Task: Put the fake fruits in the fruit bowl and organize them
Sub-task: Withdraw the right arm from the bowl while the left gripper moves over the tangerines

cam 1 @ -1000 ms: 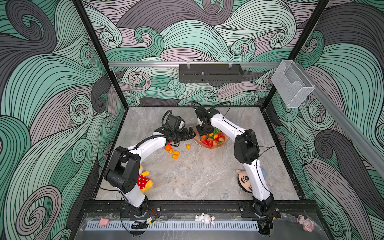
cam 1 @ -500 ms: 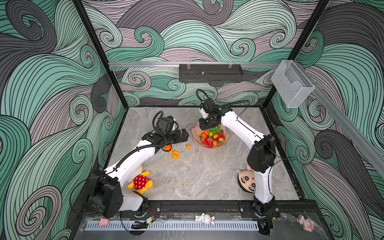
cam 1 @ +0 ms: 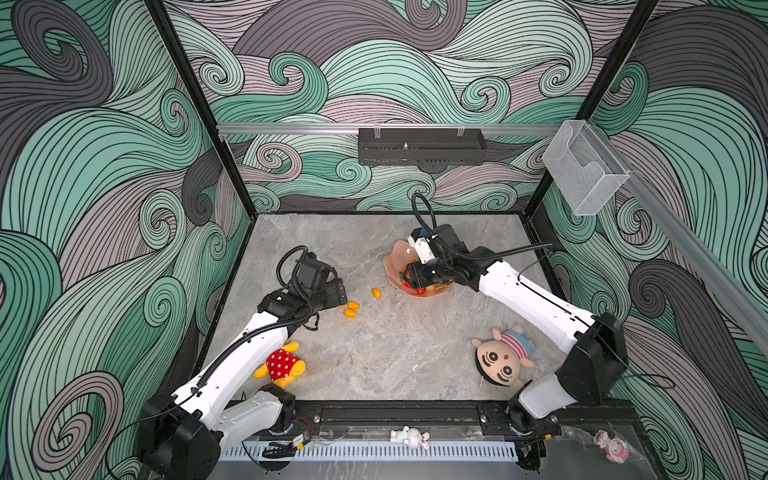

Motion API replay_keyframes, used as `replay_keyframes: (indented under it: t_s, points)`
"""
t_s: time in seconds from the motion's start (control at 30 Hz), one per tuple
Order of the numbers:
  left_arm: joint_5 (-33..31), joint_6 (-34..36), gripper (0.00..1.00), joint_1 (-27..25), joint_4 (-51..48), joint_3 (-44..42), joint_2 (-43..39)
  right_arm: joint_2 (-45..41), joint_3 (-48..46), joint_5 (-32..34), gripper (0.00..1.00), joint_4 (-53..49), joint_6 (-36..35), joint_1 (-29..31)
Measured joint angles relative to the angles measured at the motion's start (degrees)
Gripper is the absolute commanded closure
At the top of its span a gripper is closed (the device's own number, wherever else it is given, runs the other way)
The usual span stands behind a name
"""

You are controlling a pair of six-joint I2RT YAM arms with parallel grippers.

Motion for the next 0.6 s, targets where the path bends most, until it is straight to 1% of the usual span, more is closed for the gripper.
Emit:
replay_keyframes:
  t_s: [0.13,0.23,0.37,0.53,0.6]
  points:
    - [-1.79,0.07,0.28,1.97,-2.01,0.13,3.39,-8.0,-7.82,-2.69,0.42,4.09,1.53,-0.04]
    - [-2.23,0.26,0.35,3.06,-2.82,0.61,7.08,-12.94,-12.04,-4.24,0.41,6.03,2.4,0.0]
    - [-1.46,1.29,0.39,3.8,-4.17,4.37,13.88,-16.81,-15.06,-4.63,0.41,7.37,2.82,0.0]
    - [0.55,2.86,0.4,3.91,-5.77,11.82,23.43,-17.64,-15.52,-4.42,0.41,7.15,2.49,0.0]
    - [1.36,3.3,0.41,4.15,-5.77,13.42,26.67,-17.64,-15.52,-4.39,0.41,6.95,2.25,0.0]
